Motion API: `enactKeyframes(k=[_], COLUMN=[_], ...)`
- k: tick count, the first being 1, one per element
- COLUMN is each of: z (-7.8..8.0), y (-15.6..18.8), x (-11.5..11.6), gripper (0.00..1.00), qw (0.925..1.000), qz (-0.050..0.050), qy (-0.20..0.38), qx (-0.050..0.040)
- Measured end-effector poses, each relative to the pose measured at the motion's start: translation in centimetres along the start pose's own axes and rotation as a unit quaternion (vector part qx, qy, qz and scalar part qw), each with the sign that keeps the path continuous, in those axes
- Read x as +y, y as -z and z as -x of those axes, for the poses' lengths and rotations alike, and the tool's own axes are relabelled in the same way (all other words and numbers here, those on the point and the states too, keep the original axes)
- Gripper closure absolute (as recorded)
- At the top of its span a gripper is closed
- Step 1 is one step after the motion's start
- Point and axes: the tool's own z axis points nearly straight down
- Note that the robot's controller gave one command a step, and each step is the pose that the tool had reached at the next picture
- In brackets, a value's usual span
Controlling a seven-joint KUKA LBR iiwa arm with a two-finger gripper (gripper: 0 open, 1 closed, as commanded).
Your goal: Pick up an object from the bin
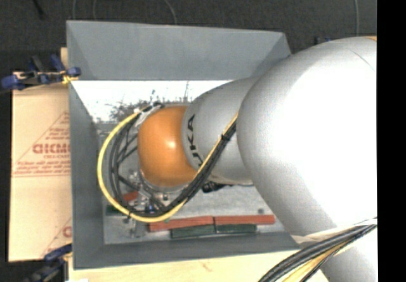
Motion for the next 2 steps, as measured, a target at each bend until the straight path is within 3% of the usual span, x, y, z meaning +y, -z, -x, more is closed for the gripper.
enactKeyframes(k=[1,2], z=[2.80,2.80], y=[0.27,0.27], x=[-2.17,-2.16], gripper=[1.00,1.00], qw=[0.9959,0.9958], qz=[0.000,0.001], qy=[-0.091,-0.091], qx=[0.0008,0.0008])
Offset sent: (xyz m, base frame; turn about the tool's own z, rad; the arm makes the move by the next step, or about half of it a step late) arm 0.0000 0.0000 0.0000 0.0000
